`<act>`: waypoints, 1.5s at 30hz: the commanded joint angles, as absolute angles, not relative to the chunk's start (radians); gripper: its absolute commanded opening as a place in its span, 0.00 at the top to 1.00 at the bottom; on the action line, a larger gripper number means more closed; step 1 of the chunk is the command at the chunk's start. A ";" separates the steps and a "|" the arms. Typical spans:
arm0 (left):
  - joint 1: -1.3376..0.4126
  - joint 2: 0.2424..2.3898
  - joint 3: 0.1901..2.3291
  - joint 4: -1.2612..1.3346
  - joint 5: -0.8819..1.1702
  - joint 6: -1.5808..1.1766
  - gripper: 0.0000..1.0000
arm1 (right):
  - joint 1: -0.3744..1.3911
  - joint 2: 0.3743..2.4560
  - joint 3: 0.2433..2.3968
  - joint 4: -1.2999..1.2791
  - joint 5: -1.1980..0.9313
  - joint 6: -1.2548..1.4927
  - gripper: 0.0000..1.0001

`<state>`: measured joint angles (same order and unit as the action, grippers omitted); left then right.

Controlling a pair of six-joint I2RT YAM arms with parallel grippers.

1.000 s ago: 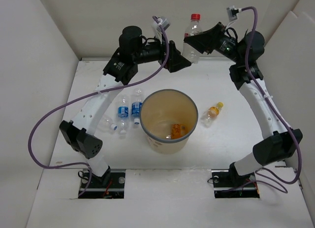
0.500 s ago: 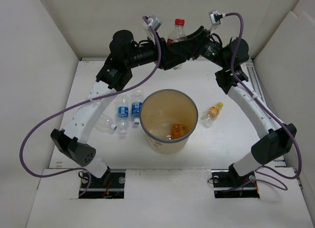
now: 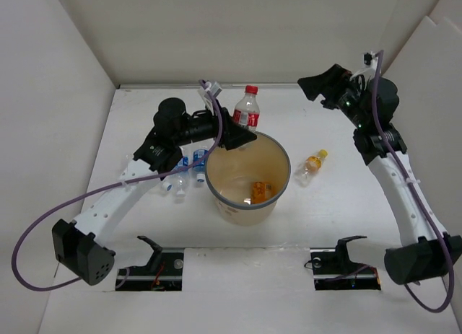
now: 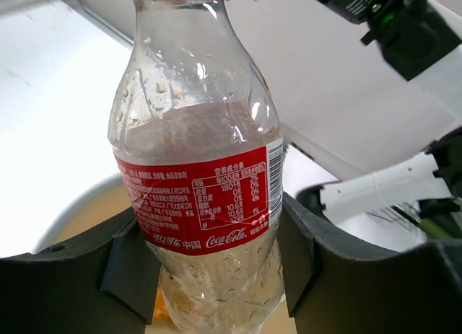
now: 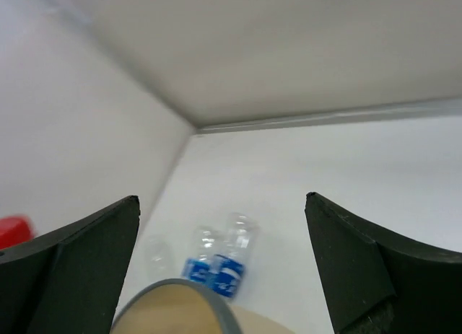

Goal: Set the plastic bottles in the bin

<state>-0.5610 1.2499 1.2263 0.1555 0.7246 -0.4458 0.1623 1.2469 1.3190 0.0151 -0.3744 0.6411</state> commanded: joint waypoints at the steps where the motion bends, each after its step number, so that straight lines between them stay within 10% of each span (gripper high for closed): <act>1: -0.572 1.158 1.140 0.308 0.784 -0.509 0.76 | 0.173 1.160 1.276 -0.365 0.031 0.483 0.00; 5: -0.603 1.149 1.089 0.290 0.784 -0.500 0.43 | 0.161 1.083 1.126 -0.466 0.202 0.492 0.00; 7: -0.621 1.149 1.098 0.256 0.761 -0.480 0.00 | 0.152 1.048 1.031 -0.479 0.232 0.528 0.00; 34: -0.630 1.120 1.334 -0.044 0.379 -0.380 0.00 | 0.129 1.627 0.983 -0.301 0.244 0.802 0.13; 40: -0.630 1.199 1.445 -0.147 0.298 -0.360 0.00 | 0.084 1.686 1.040 -0.282 0.235 0.781 0.44; 44: -0.630 1.285 1.560 -0.207 0.285 -0.351 0.00 | 0.043 1.736 1.124 -0.304 0.166 0.718 1.00; 45: -0.630 1.304 1.584 -0.207 0.285 -0.351 0.00 | 0.043 1.736 1.146 -0.319 0.166 0.718 1.00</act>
